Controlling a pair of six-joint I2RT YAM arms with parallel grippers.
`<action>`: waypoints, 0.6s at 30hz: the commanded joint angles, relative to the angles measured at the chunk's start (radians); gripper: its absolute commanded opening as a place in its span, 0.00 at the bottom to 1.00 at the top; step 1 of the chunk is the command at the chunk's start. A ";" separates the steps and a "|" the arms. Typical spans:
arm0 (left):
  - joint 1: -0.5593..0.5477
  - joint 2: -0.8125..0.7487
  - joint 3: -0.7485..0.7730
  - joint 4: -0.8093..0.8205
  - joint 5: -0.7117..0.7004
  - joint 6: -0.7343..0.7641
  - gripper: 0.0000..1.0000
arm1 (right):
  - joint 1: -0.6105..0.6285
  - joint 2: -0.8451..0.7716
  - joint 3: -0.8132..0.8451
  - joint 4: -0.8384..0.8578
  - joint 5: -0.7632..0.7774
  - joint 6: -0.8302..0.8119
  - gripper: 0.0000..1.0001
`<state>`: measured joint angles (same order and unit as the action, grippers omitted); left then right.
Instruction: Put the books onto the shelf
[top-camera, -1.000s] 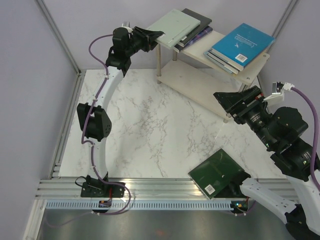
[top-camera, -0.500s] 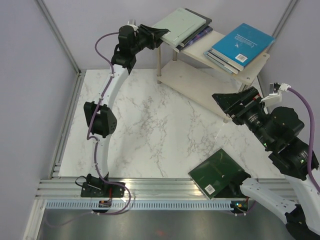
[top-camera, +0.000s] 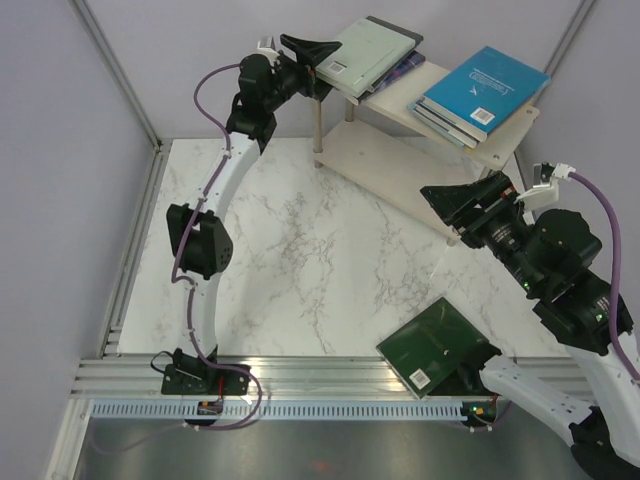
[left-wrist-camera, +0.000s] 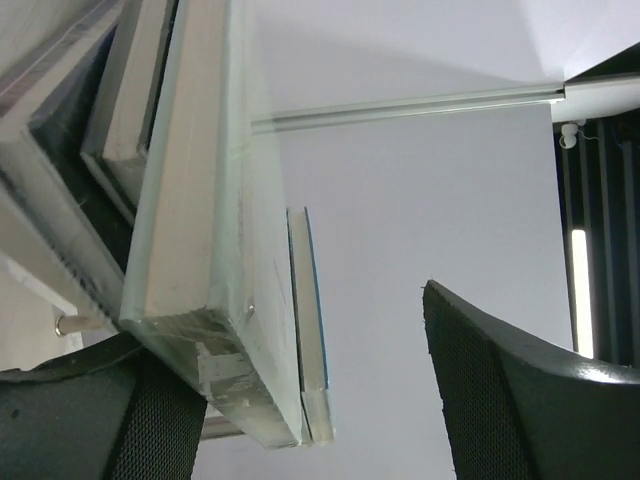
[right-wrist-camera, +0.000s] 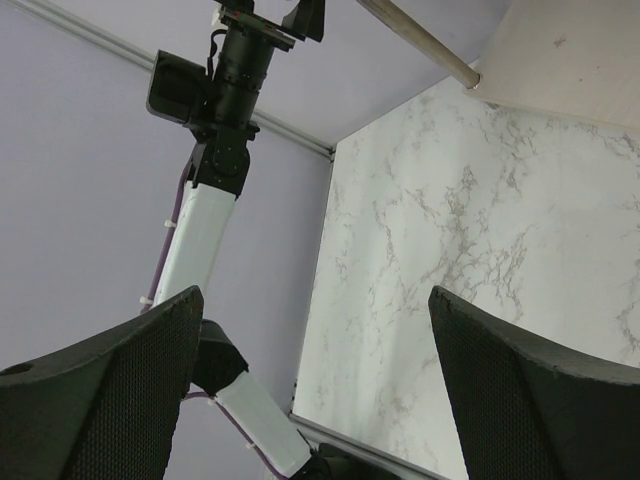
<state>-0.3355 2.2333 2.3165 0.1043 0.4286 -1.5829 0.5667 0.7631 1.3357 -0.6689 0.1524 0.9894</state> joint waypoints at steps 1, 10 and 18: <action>0.029 -0.119 -0.096 0.028 0.042 0.009 0.83 | -0.001 -0.002 0.010 0.005 -0.008 -0.020 0.97; 0.093 -0.234 -0.287 0.057 0.177 0.043 0.92 | -0.001 0.010 -0.012 0.003 -0.046 -0.028 0.97; 0.130 -0.372 -0.437 0.083 0.306 0.109 0.95 | -0.001 0.040 -0.009 -0.069 -0.033 -0.057 0.97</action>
<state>-0.2104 1.9701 1.9144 0.1368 0.6140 -1.5547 0.5667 0.7750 1.3140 -0.6788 0.1116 0.9634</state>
